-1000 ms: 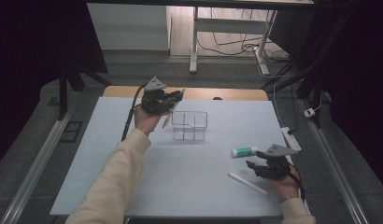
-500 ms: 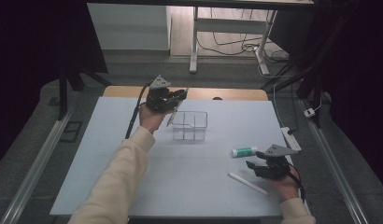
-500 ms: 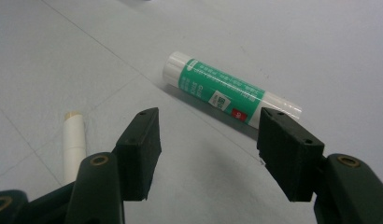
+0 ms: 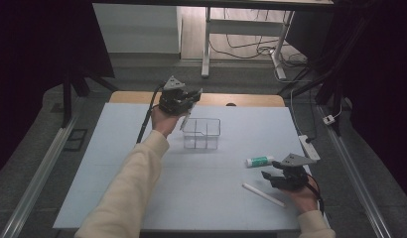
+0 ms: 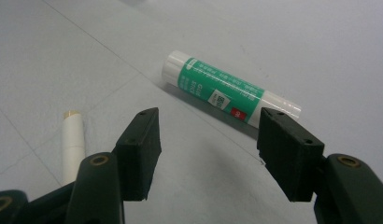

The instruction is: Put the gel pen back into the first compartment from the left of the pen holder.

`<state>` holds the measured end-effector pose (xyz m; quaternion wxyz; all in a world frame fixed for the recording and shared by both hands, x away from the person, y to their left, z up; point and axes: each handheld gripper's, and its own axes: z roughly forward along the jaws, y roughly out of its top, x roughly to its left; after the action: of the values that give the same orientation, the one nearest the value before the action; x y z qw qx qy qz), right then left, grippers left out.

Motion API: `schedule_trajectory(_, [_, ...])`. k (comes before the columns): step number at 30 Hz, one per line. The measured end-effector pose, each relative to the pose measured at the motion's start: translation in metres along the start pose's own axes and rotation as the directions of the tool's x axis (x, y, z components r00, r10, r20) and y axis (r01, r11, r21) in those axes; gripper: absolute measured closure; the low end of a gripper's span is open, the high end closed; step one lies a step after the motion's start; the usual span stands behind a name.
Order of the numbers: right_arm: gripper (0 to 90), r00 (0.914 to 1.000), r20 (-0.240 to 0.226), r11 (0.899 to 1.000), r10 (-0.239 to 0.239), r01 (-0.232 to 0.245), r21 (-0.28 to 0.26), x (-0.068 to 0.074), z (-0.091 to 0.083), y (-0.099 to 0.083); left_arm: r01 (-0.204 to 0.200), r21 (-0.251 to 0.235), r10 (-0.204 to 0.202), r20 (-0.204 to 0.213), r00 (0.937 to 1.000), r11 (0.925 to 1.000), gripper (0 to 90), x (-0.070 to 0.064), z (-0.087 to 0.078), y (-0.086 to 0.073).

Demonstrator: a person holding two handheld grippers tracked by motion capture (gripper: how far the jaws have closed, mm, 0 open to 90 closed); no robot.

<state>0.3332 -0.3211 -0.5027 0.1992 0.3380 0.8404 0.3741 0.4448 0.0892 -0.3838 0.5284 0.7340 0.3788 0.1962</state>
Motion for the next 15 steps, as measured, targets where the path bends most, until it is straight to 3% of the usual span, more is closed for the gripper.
schedule_trajectory(15, [39.2,0.9999,0.009,1.000,0.011,-0.011,-0.004,-0.001,-0.001,-0.001,0.005,-0.022,-0.005,-0.018,0.9998,0.9998,80.3,0.003,0.028,-0.005])
